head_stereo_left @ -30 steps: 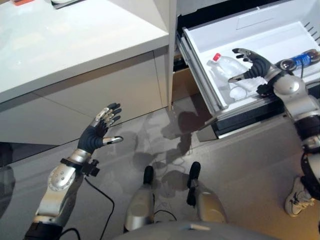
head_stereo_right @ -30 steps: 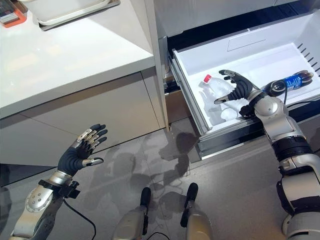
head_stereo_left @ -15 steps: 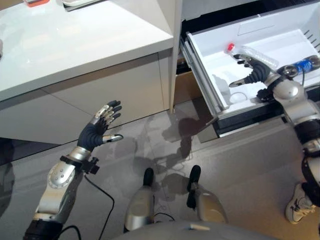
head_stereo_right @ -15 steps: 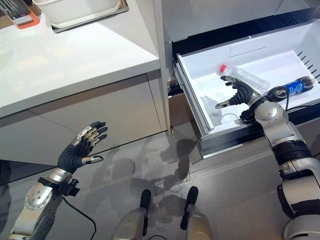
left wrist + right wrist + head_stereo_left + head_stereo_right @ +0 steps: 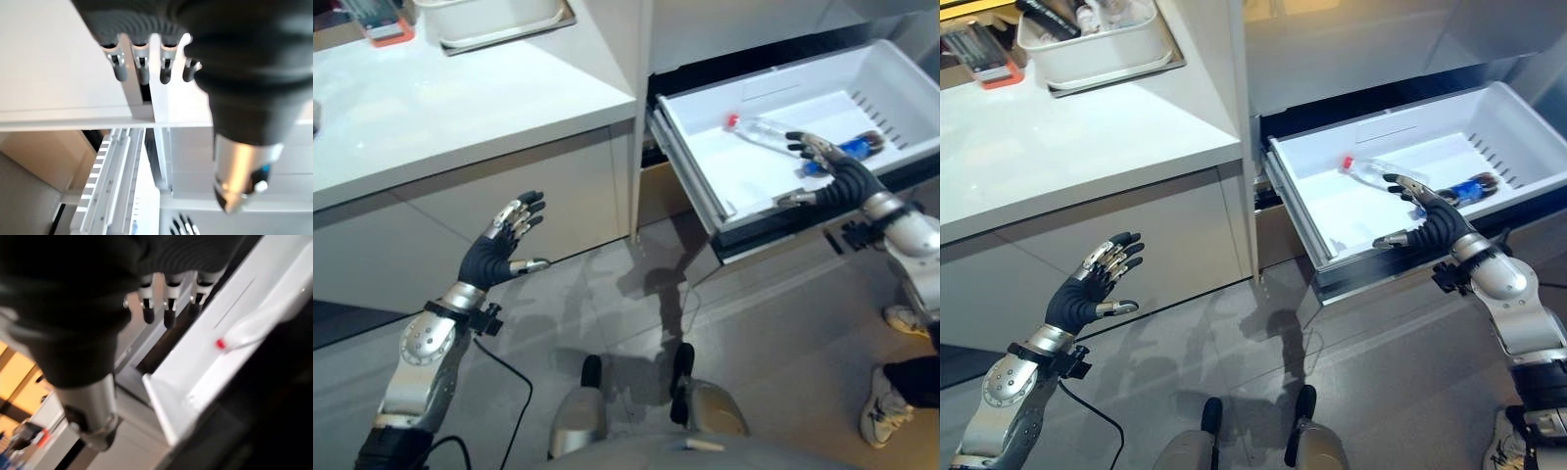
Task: Take the drinks into the refrigerator
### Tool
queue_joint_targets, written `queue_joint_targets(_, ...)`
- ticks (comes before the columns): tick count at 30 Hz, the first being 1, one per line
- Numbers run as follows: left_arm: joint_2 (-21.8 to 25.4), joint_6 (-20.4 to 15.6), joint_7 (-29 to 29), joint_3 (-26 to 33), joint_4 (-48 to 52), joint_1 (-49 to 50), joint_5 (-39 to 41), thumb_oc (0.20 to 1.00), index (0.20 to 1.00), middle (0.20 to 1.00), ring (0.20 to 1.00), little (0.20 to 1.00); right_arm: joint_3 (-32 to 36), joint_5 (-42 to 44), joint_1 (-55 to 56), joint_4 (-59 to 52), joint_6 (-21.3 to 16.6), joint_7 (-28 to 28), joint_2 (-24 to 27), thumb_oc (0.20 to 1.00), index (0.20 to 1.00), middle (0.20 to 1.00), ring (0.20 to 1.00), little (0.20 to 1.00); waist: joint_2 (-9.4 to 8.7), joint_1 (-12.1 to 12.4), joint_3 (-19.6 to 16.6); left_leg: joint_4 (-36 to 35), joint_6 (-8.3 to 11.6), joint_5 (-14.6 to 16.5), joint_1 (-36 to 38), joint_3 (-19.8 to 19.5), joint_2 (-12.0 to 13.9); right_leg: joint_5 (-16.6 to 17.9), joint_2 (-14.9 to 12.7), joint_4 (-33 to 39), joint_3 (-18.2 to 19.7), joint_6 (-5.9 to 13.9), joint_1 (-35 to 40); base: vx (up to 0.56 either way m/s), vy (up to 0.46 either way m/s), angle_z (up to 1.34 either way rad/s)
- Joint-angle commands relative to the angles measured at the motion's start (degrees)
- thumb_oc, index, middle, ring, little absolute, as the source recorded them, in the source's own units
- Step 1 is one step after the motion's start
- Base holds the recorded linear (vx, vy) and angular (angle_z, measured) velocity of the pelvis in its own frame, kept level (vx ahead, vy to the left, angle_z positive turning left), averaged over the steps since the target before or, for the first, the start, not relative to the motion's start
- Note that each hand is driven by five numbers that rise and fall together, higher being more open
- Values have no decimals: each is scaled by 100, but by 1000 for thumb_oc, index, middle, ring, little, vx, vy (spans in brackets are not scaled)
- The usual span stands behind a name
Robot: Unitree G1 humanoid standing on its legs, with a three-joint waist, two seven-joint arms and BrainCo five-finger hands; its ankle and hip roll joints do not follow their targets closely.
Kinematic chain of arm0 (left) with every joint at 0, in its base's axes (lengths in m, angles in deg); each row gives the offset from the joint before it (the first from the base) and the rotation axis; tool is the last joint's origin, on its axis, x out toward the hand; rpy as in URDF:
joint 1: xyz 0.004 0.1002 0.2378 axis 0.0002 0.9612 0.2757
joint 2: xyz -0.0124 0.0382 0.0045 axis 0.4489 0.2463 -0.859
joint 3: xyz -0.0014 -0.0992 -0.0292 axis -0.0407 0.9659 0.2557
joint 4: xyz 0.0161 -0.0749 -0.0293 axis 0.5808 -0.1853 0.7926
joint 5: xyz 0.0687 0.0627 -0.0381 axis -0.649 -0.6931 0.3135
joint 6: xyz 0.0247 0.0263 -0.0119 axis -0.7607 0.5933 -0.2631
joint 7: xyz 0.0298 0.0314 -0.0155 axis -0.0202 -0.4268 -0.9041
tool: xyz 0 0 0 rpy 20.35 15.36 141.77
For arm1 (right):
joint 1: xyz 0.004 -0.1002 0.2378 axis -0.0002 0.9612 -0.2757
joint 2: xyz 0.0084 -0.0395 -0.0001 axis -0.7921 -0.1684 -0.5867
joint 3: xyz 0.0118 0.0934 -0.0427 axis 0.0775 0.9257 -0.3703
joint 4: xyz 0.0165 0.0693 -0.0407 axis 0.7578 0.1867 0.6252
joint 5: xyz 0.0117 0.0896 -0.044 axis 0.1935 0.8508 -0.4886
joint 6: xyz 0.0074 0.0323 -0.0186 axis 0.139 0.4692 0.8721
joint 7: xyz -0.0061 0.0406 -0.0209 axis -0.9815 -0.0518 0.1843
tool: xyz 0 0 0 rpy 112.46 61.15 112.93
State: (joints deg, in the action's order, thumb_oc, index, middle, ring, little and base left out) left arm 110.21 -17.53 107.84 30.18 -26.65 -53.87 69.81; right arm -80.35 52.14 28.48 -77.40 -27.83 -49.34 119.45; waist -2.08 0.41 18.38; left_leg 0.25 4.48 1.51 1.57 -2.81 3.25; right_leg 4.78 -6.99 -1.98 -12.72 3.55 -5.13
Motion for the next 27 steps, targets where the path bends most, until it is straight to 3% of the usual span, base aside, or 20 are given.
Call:
queue_joint_targets(1,-36,-294,-16,311,81,234,-144,1000,1000,1000,1000,1000,321,-191,92,-292,-577,294,47,1000,1000,1000,1000,1000,-69,-85,-492,111,-545,444,131,128,-347,-655,196,-716,46,90,-98,40,48,-21)
queue_joint_targets(6,-253,-372,-55,627,99,561,-349,1000,1000,1000,1000,1000,1341,-636,1303,-617,-793,562,-693,1000,1000,1000,1000,1000,-98,-247,-727,-114,-592,460,389,263,-347,-638,260,-599,194,157,36,50,41,-24)
queue_joint_targets(9,-344,-401,-100,794,96,706,-462,1000,1000,1000,1000,1000,1537,-855,1743,-386,-805,750,-1137,1000,1000,1000,1000,1000,-71,-335,-789,-184,-615,477,491,318,-345,-637,272,-618,261,182,59,34,33,-14)
queue_joint_targets(12,-428,-418,-148,912,86,822,-557,1000,1000,1000,1000,1000,1508,-1000,2013,-96,-769,779,-1491,1000,1000,1000,1000,1000,-45,-385,-856,-239,-636,501,608,382,-354,-648,288,-617,339,192,104,28,22,-12)
queue_joint_targets(19,-570,-486,-140,996,204,945,-639,1000,1000,1000,1000,1000,1000,-1319,2381,606,-668,593,-1674,1000,1000,1000,1000,1000,45,-405,-924,-324,-641,498,709,449,-388,-622,297,-497,416,207,194,5,14,-14)
queue_joint_targets(20,-583,-494,-135,1027,257,972,-637,1000,1000,1000,1000,1000,853,-1422,2409,695,-661,558,-1653,551,551,551,551,551,59,-409,-929,-337,-637,489,717,453,-391,-614,295,-461,415,206,210,-31,2,-4)
queue_joint_targets(21,-610,-522,-129,1013,316,966,-612,1000,1000,1000,1000,1000,519,-1485,2416,999,-615,437,-1662,200,200,200,200,200,87,-382,-928,-342,-631,474,714,448,-400,-598,280,-435,390,217,219,0,0,0)
queue_joint_targets(27,-639,-562,-207,940,370,894,-608,1000,1000,1000,1000,1000,-228,-1585,2129,1568,-521,301,-1713,200,200,200,200,200,127,-324,-885,-353,-635,451,743,412,-432,-561,245,-385,362,215,291,-1,-1,1)
